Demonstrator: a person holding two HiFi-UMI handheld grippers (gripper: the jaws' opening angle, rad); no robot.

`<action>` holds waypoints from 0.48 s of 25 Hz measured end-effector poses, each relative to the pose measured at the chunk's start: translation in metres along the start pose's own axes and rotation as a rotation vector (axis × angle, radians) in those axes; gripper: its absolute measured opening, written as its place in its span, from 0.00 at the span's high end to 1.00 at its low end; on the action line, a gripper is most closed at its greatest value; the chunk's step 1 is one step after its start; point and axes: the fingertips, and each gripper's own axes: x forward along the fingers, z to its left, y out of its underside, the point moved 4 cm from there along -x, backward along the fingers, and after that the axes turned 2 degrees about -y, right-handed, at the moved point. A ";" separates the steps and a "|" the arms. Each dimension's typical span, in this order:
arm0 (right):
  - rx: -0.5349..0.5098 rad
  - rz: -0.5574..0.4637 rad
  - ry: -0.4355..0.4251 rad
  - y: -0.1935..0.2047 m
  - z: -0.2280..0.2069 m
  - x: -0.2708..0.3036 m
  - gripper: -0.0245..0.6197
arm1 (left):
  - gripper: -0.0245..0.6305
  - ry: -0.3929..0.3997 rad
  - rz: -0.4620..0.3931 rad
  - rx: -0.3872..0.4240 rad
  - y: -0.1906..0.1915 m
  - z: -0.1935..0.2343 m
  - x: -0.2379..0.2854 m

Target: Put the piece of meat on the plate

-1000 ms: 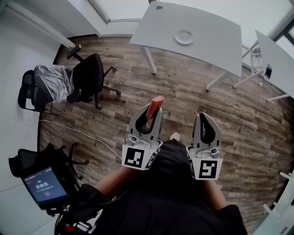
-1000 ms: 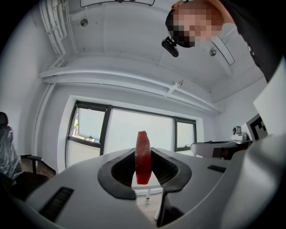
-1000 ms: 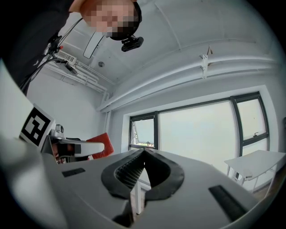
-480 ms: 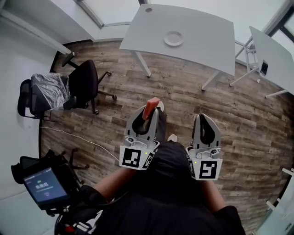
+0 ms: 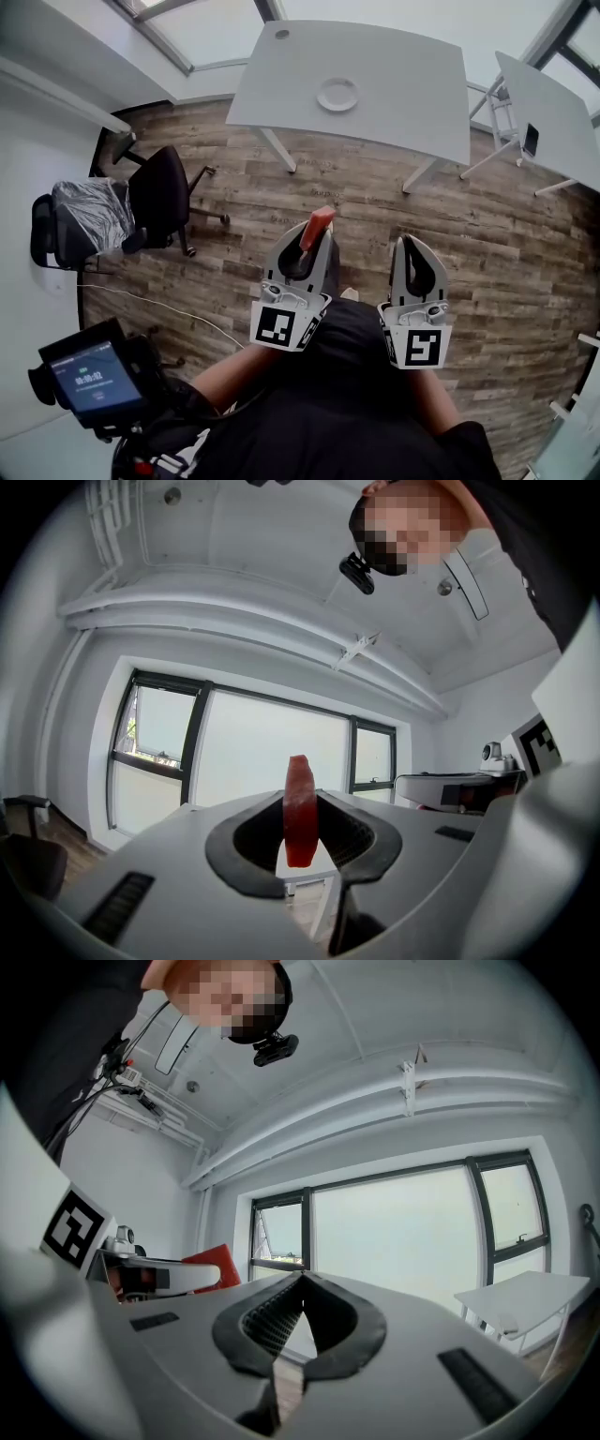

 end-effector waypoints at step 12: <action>-0.011 0.072 -0.002 0.008 -0.039 0.130 0.95 | 0.81 -0.009 0.034 -0.051 -0.007 0.083 0.117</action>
